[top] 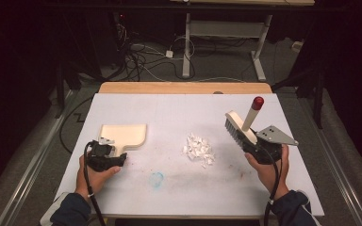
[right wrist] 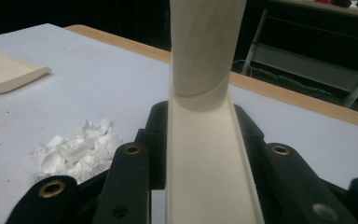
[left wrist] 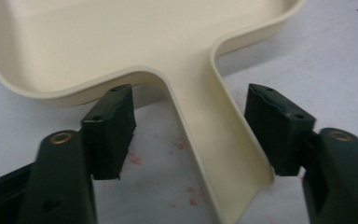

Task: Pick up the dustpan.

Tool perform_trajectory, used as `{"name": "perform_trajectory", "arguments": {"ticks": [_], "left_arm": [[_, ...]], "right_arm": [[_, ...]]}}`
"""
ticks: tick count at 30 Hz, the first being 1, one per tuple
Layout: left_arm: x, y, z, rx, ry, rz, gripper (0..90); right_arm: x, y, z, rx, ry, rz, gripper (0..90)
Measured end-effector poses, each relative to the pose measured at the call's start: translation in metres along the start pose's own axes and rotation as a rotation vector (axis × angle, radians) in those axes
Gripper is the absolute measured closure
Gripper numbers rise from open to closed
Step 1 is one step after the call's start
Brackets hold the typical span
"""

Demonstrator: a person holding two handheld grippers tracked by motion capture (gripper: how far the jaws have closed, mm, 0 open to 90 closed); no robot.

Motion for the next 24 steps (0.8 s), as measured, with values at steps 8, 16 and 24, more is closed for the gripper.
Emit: {"name": "perform_trajectory", "arguments": {"ticks": [8,16,24], "left_arm": [[0.004,-0.005,-0.009,0.002,-0.008,0.013,53.9],[0.004,-0.004,-0.012,0.034,-0.015,0.009,63.3],[-0.014,0.006,-0.013,0.153,-0.039,0.017,63.7]], "right_arm": [[0.001,0.005,0.001,0.005,-0.005,0.008,67.4],[0.004,0.006,0.004,0.006,-0.016,0.003,67.4],[0.002,0.008,0.003,0.029,-0.001,-0.051,67.5]]}}
Point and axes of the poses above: each handheld gripper's, and its own axes: x roughly forward along the jaws, z roughly out of its underside, y roughly to its right, the point moved 1 cm from there along x, roughly forward along the jaws, and after that the axes turned 8 degrees about -y, right-handed, at the moved point
